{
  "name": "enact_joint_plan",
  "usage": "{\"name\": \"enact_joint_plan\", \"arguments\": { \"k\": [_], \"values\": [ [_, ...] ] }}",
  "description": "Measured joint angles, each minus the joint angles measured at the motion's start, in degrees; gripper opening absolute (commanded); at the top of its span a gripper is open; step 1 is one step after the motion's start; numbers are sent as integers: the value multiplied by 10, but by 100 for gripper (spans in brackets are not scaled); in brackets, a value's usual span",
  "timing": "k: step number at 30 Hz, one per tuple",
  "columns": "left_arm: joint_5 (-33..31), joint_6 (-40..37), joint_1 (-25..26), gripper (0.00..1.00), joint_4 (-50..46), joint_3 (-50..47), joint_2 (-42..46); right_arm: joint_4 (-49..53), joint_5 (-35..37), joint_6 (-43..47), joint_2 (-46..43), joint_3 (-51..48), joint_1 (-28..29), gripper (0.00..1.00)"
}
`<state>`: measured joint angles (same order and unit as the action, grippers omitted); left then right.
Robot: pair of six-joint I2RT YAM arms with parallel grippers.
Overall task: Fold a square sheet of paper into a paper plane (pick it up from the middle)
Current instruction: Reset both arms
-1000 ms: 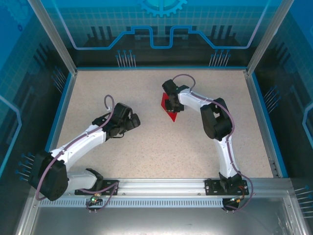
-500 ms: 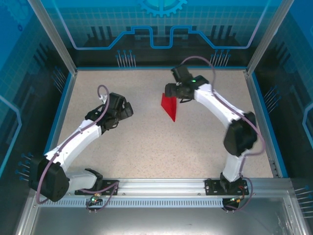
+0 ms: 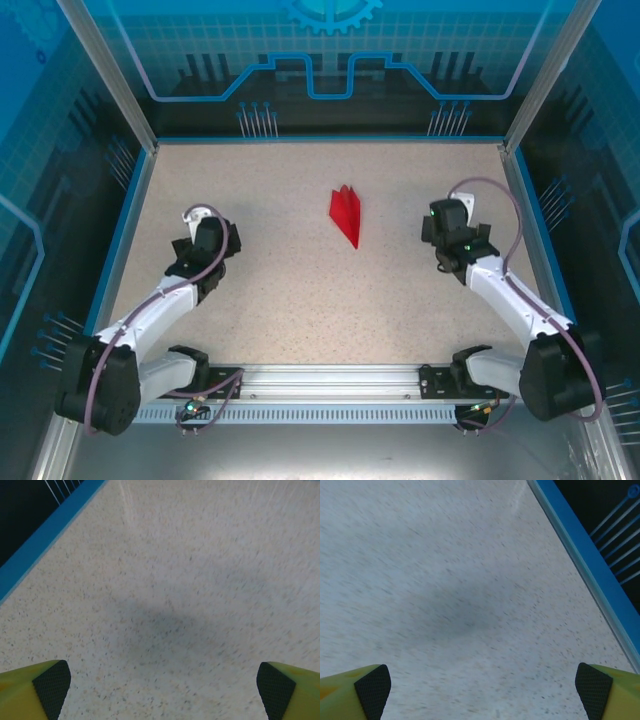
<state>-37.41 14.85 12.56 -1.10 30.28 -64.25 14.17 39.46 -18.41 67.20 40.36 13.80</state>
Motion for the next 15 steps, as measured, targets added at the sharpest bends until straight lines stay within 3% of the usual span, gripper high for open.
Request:
{"name": "enact_joint_plan", "arguments": {
  "k": [5, 15],
  "values": [
    [38, -55, -18, 99, 144, -68, -23, -132, -15, 67, -3, -102, -14, 99],
    [184, -112, -84, 99, 385, -129, -88, -407, -146, 130, 18, -205, -68, 99]
  ]
}}
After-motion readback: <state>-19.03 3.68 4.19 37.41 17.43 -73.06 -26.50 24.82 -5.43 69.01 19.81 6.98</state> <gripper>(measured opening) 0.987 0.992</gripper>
